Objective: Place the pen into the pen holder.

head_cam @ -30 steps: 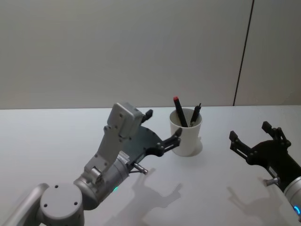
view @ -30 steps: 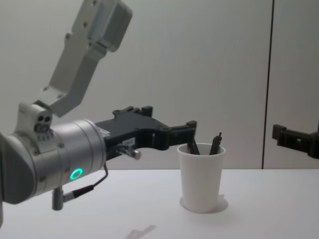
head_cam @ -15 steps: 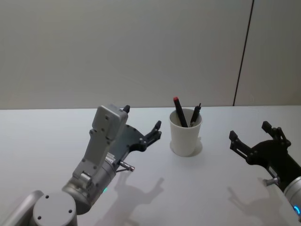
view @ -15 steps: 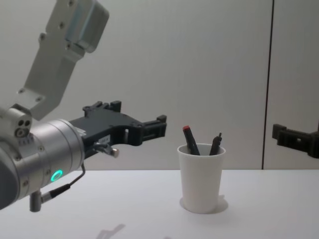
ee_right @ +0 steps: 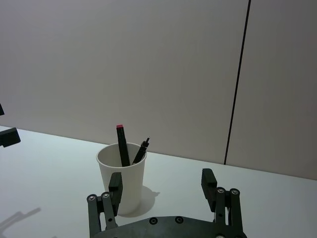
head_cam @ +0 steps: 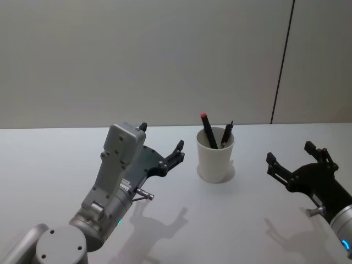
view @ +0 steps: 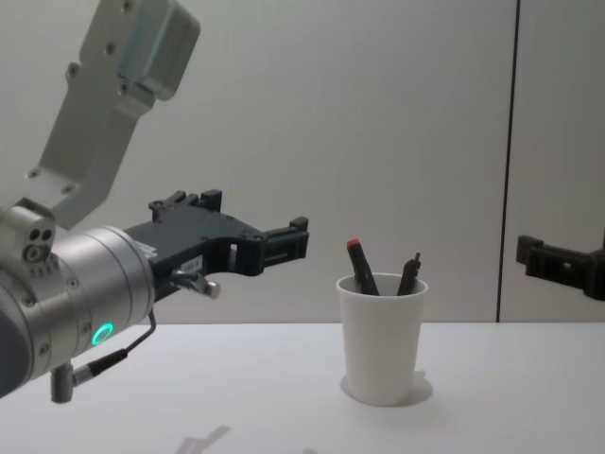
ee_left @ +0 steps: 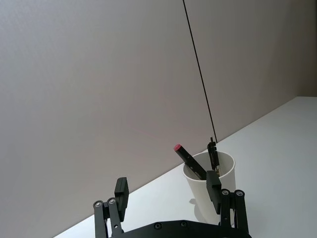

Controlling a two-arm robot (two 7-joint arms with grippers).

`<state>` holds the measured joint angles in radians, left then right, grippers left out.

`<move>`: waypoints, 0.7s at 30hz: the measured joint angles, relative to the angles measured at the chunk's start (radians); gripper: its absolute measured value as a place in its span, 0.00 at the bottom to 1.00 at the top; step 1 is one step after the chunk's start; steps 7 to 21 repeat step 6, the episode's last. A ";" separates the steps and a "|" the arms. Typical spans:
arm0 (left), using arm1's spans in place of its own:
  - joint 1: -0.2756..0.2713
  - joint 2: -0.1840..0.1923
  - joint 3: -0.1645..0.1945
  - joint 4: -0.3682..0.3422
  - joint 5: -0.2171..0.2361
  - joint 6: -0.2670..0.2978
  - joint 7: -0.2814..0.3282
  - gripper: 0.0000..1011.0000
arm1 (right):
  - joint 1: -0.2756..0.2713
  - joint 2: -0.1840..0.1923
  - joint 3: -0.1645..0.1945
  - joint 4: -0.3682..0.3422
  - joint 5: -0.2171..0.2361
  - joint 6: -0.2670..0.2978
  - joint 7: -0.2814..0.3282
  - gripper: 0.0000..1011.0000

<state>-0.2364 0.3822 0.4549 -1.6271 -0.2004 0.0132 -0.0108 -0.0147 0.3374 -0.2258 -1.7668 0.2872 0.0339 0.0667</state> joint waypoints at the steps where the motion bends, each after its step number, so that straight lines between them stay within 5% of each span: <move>1: 0.000 0.000 0.000 0.000 0.000 0.000 0.000 0.99 | 0.000 0.000 0.000 0.000 0.000 0.000 0.000 0.99; 21: 0.000 0.000 0.000 0.000 0.000 0.000 0.000 0.99 | 0.000 0.000 0.000 0.000 0.000 0.000 0.000 0.99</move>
